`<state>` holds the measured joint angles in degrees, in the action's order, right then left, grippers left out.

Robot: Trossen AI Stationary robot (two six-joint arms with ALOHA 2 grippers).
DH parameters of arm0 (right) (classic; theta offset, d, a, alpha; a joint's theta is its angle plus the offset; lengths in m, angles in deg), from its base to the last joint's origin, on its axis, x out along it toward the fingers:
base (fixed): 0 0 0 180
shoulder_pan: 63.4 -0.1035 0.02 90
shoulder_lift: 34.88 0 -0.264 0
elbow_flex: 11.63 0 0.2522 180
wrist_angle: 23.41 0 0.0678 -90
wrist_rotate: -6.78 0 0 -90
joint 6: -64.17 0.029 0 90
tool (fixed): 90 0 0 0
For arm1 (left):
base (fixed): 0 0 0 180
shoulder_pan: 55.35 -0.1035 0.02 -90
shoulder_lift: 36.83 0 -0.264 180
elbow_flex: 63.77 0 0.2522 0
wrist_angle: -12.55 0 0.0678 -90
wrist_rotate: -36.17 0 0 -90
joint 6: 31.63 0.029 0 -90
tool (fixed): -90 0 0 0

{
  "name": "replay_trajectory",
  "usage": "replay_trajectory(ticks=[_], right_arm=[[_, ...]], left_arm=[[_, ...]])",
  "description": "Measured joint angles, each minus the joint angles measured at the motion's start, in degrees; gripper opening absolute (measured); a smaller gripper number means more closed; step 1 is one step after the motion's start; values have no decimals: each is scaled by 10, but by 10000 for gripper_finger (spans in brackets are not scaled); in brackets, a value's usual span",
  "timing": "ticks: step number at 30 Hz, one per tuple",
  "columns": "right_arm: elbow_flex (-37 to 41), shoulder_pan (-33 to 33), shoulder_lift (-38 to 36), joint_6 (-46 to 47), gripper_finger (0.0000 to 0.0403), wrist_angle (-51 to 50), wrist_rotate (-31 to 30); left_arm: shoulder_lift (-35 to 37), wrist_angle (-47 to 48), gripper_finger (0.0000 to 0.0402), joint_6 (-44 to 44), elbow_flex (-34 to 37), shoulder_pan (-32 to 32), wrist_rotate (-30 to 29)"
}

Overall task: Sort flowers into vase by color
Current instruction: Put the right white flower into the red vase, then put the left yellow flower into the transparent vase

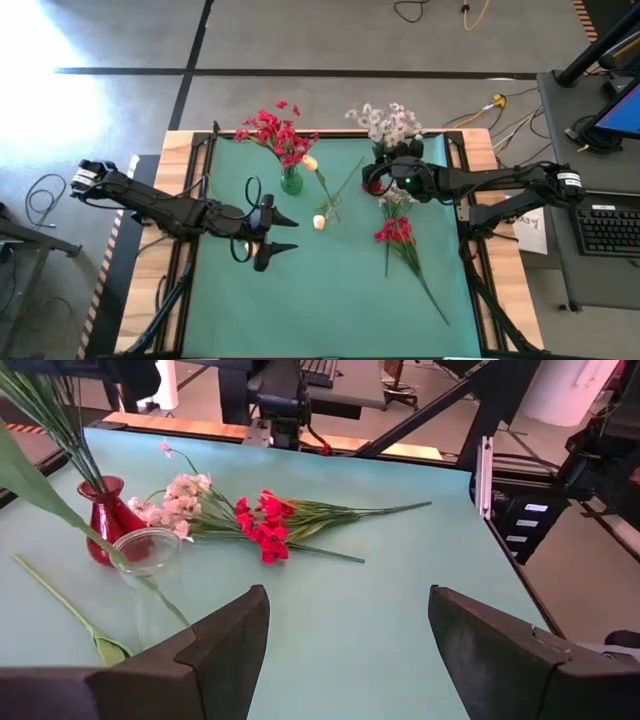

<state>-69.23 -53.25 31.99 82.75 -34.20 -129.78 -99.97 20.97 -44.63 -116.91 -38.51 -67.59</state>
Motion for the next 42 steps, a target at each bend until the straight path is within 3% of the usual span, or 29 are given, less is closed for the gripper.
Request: replay_trajectory(ticks=[11, 20, 30, 42], right_arm=[[0, -2, -7, 42, 201, -80, 32], [0, -14, -35, 89, 263, -165, 101], [0, -45, -73, 114, 277, -210, 111], [0, -83, -92, 115, 272, -211, 112]], left_arm=[[20, 49, 262, -24, 0, 0, 1], [44, 218, 262, -84, 0, 0, 10], [32, 458, 262, -60, -9, 0, 8], [-7, 486, 262, -44, -8, 0, 7]])
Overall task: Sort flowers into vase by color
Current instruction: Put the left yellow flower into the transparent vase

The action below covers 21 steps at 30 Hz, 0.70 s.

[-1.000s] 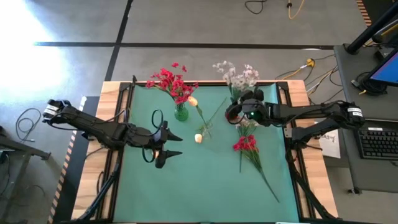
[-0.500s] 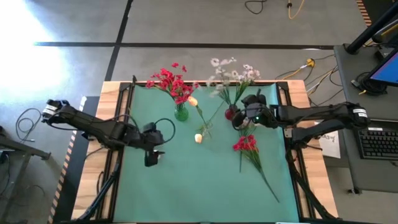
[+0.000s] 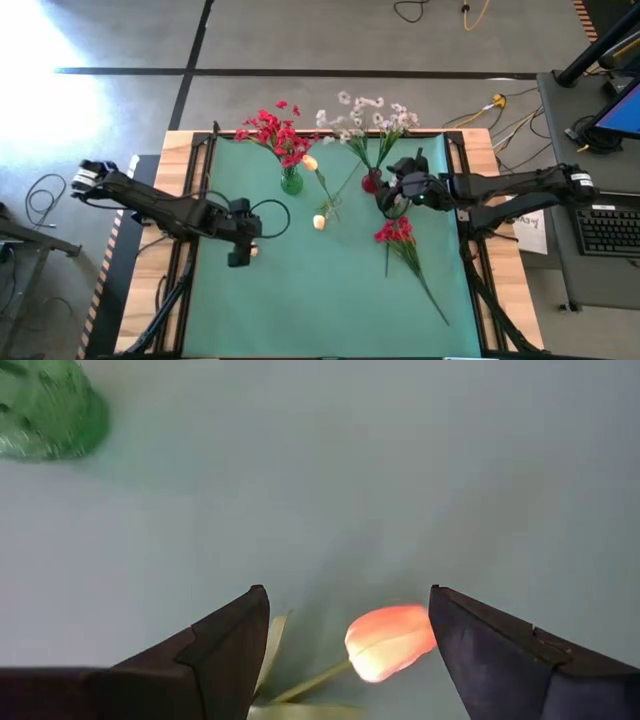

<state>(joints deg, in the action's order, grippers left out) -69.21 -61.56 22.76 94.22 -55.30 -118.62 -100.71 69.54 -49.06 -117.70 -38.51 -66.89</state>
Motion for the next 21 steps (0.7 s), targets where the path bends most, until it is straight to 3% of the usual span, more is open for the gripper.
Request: replay_trajectory(ticks=[11, 21], right_arm=[[0, -21, -3, 0, 270, 0, 0], [0, -24, -3, 1, 274, 7, 10]], left_arm=[[-102, 113, 262, -2, -3, 0, 5], [-212, 113, 249, -6, -3, -3, 5]])
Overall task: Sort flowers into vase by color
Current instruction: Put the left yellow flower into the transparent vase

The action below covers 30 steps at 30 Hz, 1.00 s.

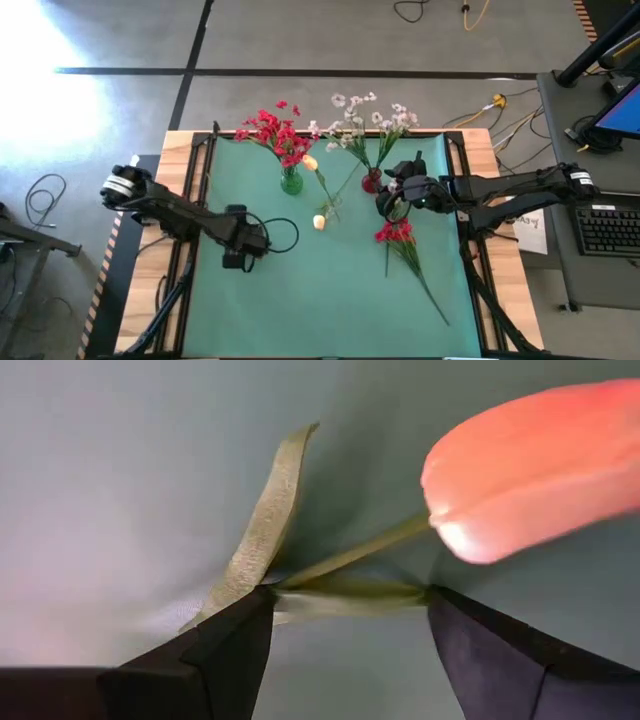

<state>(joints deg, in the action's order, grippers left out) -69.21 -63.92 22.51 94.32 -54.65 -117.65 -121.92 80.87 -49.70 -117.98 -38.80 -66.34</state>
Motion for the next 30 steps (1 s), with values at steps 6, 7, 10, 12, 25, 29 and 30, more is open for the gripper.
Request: replay_trajectory(ticks=[6, 7, 10, 12, 25, 29, 30], right_arm=[[0, 0, 0, 6, 270, 2, 9], [0, 0, 0, 6, 270, 2, 12], [0, 0, 0, 8, 273, 2, 15], [0, 0, 0, 10, 274, 2, 16], [0, 0, 0, 10, 276, 2, 32], [0, -4, 0, 23, 278, 1, 36], [0, -5, 0, 23, 278, 1, 36]], left_arm=[[-48, 1, 227, 0, 0, -2, -1], [-53, 1, 222, 0, 0, -2, -2], [-63, 6, 209, 0, -9, -2, -2], [-69, 8, 201, 6, -24, -2, 0], [-67, 7, 189, 131, -213, -2, 46], [-67, 64, 190, 173, -230, -5, 30], [-67, 83, 190, 192, -229, -5, 16]])
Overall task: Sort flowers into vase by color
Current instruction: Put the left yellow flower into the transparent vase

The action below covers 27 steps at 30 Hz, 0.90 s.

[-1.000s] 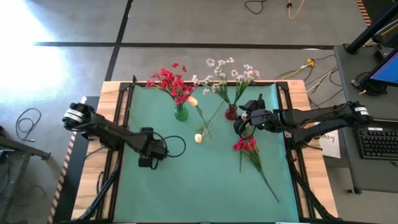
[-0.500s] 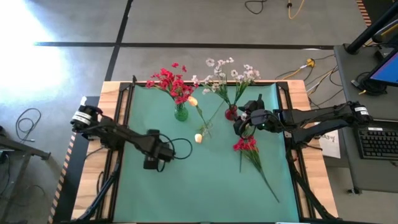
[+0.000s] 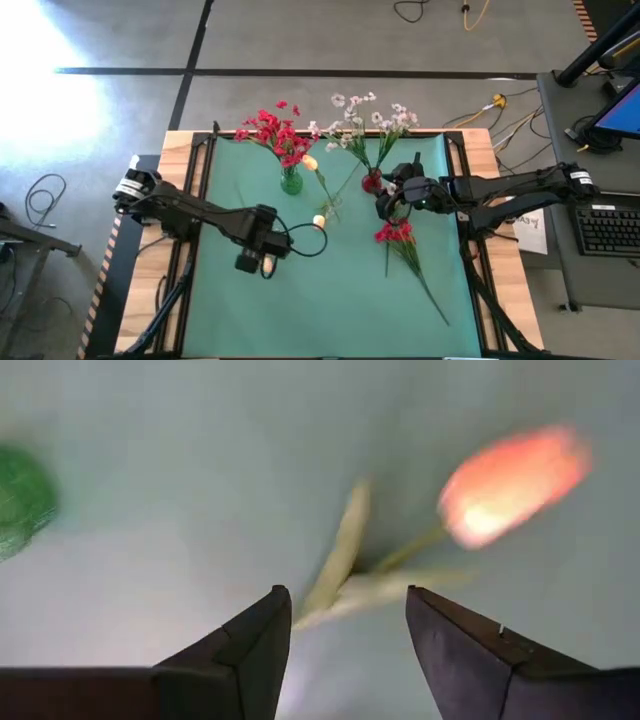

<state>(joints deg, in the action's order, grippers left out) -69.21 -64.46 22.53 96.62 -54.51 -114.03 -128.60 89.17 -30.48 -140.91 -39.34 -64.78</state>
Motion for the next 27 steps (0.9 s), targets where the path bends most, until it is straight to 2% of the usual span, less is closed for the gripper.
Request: replay_trajectory(ticks=[3, 7, 13, 22, 27], right_arm=[[0, -5, 0, 0, 279, 0, 0], [0, -10, 0, 1, 279, 0, 0], [0, -12, 0, 1, 276, 0, -2], [0, -12, 0, 0, 274, 0, -2], [0, -14, 0, 0, 274, 0, -2]], left_arm=[[0, 34, 190, 62, 21, 0, -36], [0, 1, 190, 103, 65, -8, -35], [0, -59, 190, 127, 114, -14, -37], [0, -136, 190, 145, 146, -17, -37], [-1, -149, 183, 147, 160, -18, -37]])
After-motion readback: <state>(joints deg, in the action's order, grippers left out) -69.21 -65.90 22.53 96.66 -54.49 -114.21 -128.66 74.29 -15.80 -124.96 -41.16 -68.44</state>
